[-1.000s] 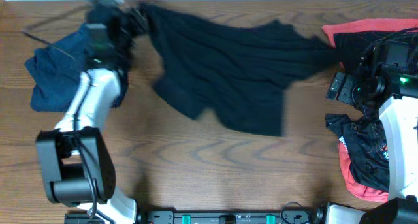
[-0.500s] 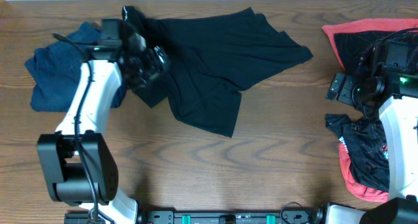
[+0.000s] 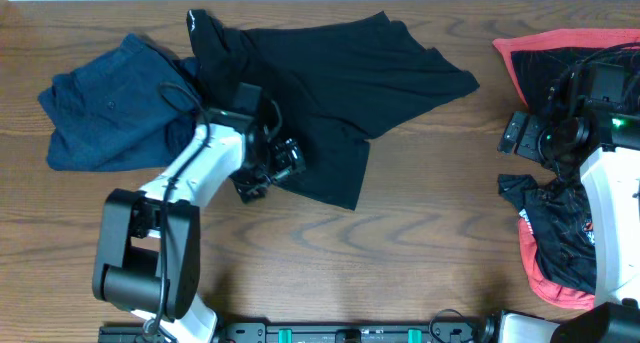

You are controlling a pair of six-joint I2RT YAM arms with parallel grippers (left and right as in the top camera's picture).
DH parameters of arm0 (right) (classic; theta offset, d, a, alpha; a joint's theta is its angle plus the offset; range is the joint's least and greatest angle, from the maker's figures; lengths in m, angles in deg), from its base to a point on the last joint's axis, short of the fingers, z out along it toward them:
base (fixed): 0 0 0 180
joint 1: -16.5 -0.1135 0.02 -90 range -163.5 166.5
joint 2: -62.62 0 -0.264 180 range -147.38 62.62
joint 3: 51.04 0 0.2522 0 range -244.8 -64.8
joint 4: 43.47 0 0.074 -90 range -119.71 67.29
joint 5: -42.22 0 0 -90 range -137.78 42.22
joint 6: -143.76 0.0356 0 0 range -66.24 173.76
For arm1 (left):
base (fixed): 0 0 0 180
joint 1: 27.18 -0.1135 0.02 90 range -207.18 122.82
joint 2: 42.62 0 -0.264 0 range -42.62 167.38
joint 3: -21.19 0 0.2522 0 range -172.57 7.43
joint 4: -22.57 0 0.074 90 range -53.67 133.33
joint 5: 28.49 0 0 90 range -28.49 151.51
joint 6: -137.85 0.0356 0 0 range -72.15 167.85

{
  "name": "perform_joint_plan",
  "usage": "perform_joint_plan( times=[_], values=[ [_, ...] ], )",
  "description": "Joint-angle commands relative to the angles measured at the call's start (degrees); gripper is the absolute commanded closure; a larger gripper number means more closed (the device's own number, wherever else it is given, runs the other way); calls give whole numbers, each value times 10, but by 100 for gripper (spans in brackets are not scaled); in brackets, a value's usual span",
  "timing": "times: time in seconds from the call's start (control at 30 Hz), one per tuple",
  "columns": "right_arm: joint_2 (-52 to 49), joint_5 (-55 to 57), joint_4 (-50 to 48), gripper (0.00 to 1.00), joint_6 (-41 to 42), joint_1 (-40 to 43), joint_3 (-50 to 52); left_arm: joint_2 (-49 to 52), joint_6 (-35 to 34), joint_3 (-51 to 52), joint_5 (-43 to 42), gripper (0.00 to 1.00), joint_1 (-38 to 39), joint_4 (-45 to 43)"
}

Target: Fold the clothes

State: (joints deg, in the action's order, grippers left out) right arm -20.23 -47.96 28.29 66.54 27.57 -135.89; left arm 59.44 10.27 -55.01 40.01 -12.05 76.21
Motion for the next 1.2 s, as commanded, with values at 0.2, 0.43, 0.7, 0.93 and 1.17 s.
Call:
perform_joint_plan(
  times=[0.2,0.43,0.7,0.93,1.17],
  values=[
    [6,-10,2,1,-8,3,-3,5,-106,23,77,8,41,-66],
    [6,-9,3,1,-9,3,-3,5,-127,24,107,11,70,-68],
    [6,-9,3,1,-9,3,-3,7,-157,24,152,12,77,-68],
    [5,-9,3,1,-9,3,-3,7,-172,33,167,13,77,-77],
    [6,-9,3,1,-9,3,-3,7,-172,47,167,17,77,-92]
  ],
)
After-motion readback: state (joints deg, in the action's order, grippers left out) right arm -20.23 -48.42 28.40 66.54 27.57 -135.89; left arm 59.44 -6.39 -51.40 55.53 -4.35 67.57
